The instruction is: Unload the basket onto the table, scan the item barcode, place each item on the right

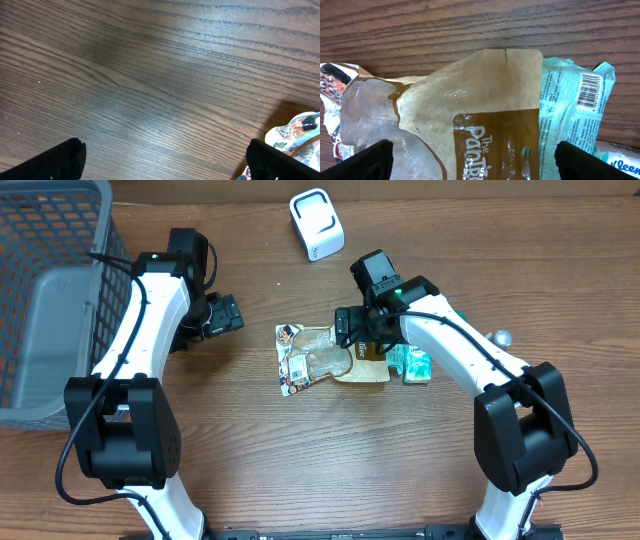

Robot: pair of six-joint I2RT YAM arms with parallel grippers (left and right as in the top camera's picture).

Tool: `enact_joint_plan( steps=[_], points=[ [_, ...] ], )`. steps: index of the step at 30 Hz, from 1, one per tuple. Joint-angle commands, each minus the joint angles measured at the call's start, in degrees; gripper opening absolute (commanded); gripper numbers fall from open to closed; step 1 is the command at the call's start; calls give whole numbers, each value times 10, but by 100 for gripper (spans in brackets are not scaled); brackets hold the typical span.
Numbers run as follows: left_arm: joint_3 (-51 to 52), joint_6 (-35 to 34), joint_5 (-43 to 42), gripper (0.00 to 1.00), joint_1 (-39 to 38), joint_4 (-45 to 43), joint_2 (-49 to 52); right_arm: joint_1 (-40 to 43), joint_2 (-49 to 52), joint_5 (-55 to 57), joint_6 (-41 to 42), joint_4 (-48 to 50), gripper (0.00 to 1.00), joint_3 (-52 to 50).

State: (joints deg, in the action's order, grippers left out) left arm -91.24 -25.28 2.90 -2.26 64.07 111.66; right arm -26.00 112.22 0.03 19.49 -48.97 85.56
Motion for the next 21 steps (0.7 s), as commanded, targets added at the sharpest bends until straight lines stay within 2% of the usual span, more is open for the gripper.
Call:
enact_joint_plan(
  steps=[1, 15, 21],
  points=[
    [-7, 4, 7, 99, -4, 0, -9, -1, -3, 3, 0, 2, 100, -1],
    [-7, 4, 6, 100, -1, -1, 5, -1, -3, 3, 0, 2, 100, -1],
    [-7, 4, 5, 99, -7, 0, -58, -1, -3, 3, 0, 2, 100, -1]
  ],
)
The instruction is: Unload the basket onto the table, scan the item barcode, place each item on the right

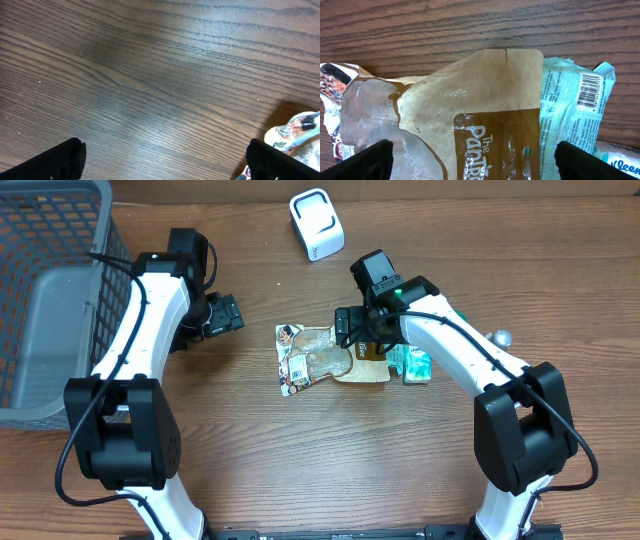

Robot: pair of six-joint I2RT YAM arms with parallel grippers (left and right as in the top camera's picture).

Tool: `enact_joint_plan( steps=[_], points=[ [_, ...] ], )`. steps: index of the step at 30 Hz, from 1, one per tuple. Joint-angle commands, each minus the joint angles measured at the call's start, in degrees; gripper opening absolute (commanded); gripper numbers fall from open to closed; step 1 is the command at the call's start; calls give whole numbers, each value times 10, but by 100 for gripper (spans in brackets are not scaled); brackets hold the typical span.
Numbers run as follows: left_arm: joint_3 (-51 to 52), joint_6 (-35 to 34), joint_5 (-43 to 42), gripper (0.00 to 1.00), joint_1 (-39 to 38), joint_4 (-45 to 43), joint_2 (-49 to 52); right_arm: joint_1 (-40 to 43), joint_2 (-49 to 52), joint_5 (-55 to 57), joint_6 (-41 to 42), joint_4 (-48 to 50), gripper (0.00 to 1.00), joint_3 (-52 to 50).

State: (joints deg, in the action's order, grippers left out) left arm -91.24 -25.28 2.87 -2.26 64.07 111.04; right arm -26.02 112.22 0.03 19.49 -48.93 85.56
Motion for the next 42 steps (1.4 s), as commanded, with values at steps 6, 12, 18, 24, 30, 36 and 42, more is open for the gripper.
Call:
enact_joint_plan(
  steps=[6, 12, 18, 24, 30, 36, 42],
  points=[
    [-5, 4, 5, 100, -13, -1, -155, 0, -3, 4, 0, 2, 100, -1],
    [43, 4, 5, 99, -12, 0, -249, 0, -3, 3, 0, 2, 100, -1],
    [51, 4, 5, 100, -12, 8, -254, 0, -3, 3, 0, 2, 100, -1],
    [82, 4, 5, 99, -12, -11, -238, 0, -3, 3, 0, 2, 100, -1],
    [195, 4, 5, 99, -11, -31, -279, 0, -3, 3, 0, 2, 100, -1],
    [344, 4, 5, 100, -11, -43, -333, 0, -3, 3, 0, 2, 100, -1],
    [455, 4, 5, 99, -9, -43, -408, 0, -3, 3, 0, 2, 100, -1]
  ],
)
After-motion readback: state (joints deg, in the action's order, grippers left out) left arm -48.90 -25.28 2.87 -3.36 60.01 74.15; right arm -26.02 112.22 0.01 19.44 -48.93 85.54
